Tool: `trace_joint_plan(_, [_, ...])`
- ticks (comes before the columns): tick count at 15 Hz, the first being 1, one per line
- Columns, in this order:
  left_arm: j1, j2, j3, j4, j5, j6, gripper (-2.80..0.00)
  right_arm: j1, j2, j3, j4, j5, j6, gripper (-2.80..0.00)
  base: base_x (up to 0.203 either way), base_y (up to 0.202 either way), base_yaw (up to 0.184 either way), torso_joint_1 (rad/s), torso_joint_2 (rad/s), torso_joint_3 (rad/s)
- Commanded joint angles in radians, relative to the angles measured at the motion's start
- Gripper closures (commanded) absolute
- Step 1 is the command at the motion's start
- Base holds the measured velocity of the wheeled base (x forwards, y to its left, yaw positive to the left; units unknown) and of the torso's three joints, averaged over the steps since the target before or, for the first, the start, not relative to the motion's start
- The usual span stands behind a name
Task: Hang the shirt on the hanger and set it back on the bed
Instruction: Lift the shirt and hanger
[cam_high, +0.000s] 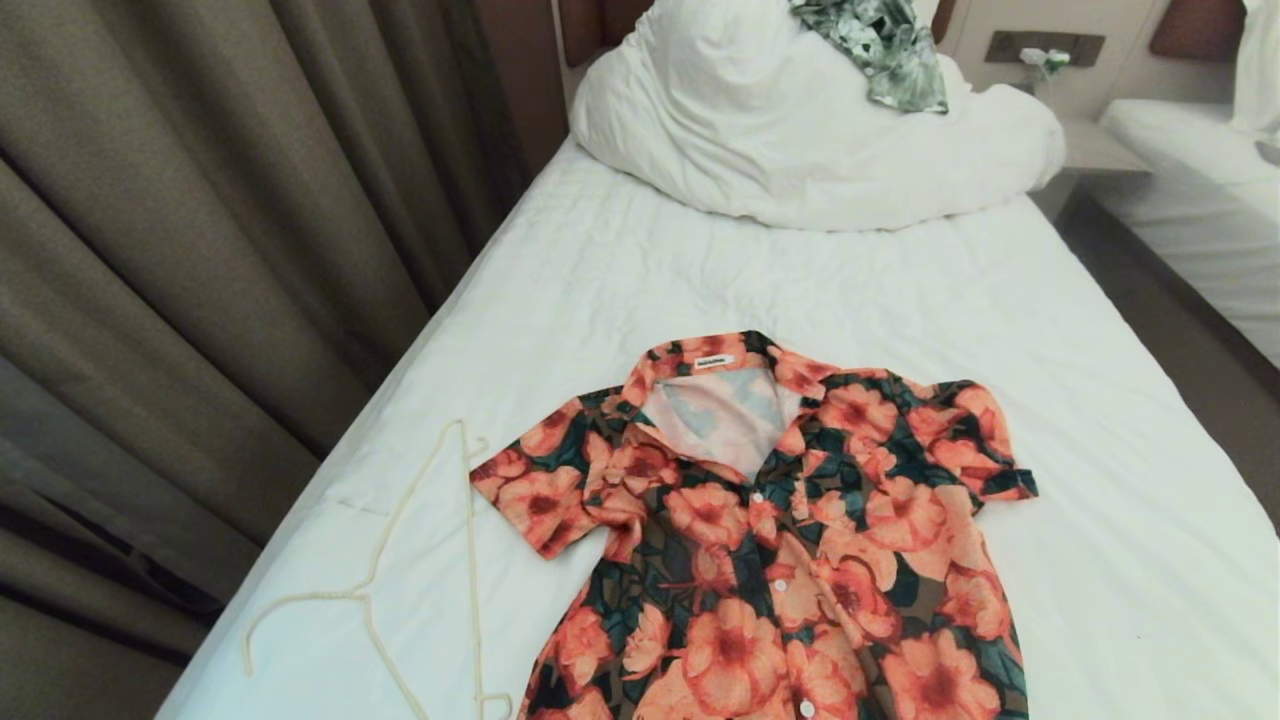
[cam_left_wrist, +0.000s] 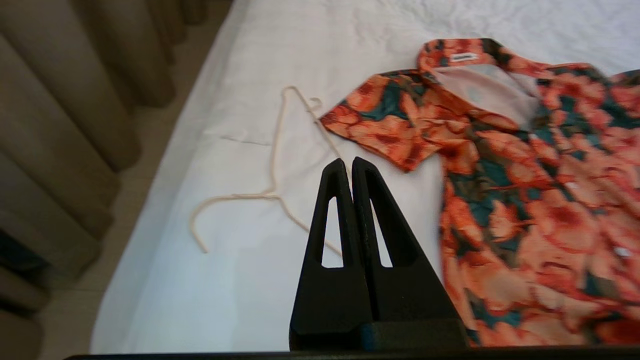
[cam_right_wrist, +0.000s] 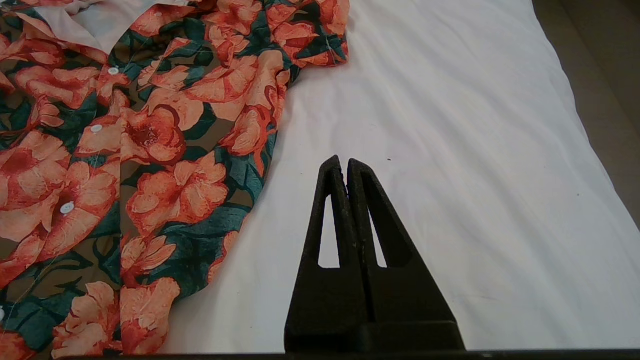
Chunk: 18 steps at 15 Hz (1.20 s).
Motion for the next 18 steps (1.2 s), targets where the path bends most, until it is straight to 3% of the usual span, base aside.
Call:
trace_joint_plan(1, [-0.014, 0.128, -0.063, 0.007, -0.009, -0.016, 0.00, 0.000, 0.001, 0.000, 0.000, 0.000, 0.000, 0.00, 0.000, 0.000, 0.000, 0.000, 0.00, 0.000])
trace_joint_plan(6, [-0.137, 0.458, -0.216, 0.029, -0.035, -0.084, 0.00, 0.000, 0.001, 0.000, 0.000, 0.000, 0.000, 0.00, 0.000, 0.000, 0.000, 0.000, 0.00, 0.000])
trace_joint_plan(13, [-0.155, 0.776, -0.383, 0.022, -0.169, -0.128, 0.00, 0.000, 0.001, 0.000, 0.000, 0.000, 0.000, 0.00, 0.000, 0.000, 0.000, 0.000, 0.00, 0.000])
trace_joint_plan(16, [-0.069, 0.861, -0.412, -0.005, -0.267, -0.128, 0.00, -0.001, 0.001, 0.000, 0.000, 0.000, 0.000, 0.00, 0.000, 0.000, 0.000, 0.000, 0.00, 0.000])
trace_joint_plan(18, [0.059, 0.923, -0.431, -0.011, -0.410, -0.111, 0.00, 0.000, 0.001, 0.000, 0.000, 0.000, 0.000, 0.00, 0.000, 0.000, 0.000, 0.000, 0.00, 0.000])
